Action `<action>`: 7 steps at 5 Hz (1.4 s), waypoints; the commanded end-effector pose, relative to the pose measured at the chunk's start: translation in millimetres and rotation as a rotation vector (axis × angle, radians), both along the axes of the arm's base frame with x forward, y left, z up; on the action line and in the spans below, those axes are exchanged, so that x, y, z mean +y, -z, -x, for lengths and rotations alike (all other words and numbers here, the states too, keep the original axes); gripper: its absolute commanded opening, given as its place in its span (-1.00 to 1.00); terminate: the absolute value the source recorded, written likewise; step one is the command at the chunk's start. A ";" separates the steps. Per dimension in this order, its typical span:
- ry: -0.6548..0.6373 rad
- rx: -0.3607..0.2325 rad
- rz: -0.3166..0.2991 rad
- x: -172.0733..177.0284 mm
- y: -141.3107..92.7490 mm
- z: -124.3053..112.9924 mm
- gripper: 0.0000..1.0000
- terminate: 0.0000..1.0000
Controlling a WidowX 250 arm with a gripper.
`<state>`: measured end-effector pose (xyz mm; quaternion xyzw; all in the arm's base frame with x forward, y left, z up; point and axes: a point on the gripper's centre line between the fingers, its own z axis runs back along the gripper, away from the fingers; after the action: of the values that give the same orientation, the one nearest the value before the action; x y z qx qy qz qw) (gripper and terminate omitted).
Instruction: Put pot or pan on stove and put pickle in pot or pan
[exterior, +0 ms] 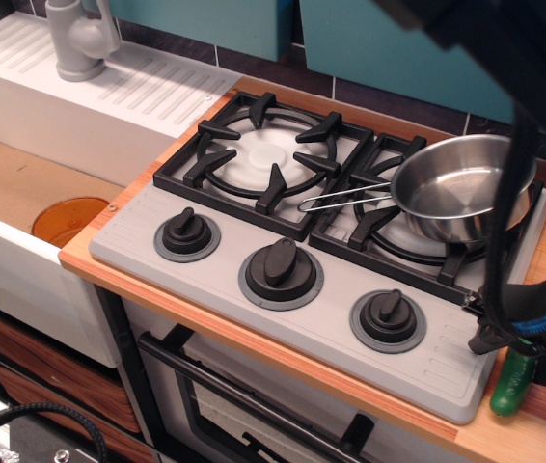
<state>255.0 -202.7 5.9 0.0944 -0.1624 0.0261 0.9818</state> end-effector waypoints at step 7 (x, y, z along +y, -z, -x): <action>0.040 0.102 0.070 16.8 -88.4 -2.0 -1.00 -1.00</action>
<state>246.7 -180.4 73.4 0.0832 -0.0811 0.0013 0.9932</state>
